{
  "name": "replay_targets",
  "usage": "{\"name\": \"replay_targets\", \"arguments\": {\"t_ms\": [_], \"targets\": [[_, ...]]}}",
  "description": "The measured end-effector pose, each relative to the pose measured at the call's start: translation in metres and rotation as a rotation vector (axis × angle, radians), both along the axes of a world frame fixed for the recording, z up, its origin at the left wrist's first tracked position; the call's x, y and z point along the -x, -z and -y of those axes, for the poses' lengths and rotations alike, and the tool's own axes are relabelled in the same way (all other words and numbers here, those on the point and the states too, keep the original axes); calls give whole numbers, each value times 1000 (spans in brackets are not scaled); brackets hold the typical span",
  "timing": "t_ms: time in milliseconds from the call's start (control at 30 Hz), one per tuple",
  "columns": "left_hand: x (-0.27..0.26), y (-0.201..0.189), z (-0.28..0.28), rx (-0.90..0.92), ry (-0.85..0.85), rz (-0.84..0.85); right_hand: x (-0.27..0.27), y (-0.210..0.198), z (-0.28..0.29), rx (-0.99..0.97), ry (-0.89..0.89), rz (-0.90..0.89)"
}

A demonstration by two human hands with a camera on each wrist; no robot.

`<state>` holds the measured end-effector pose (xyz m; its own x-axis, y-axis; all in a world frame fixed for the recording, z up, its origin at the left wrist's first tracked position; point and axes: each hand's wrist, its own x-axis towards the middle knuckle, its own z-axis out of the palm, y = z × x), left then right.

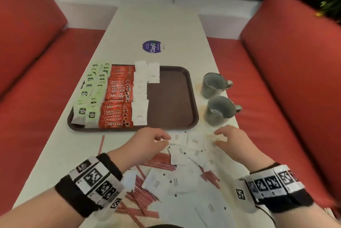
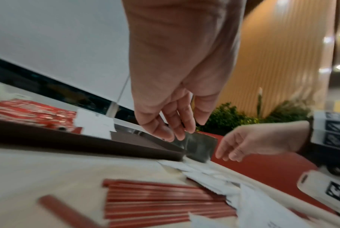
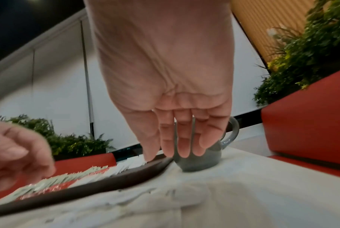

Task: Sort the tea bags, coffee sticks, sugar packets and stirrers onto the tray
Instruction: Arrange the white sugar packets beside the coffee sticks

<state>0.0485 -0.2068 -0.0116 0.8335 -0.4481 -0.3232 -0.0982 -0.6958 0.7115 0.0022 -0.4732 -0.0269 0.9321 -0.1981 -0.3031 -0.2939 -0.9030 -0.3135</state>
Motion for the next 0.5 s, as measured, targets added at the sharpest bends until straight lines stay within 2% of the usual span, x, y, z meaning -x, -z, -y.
{"name": "replay_targets", "arguments": {"t_ms": [267, 400, 500], "targets": [[11, 28, 61, -272, 434, 219, -6, 16, -14, 78, -218, -130], [17, 39, 65, -373, 394, 211, -3, 17, -4, 8, -259, -171], [19, 36, 70, -397, 353, 270, 1, 19, 7, 10, -287, -169]]}}
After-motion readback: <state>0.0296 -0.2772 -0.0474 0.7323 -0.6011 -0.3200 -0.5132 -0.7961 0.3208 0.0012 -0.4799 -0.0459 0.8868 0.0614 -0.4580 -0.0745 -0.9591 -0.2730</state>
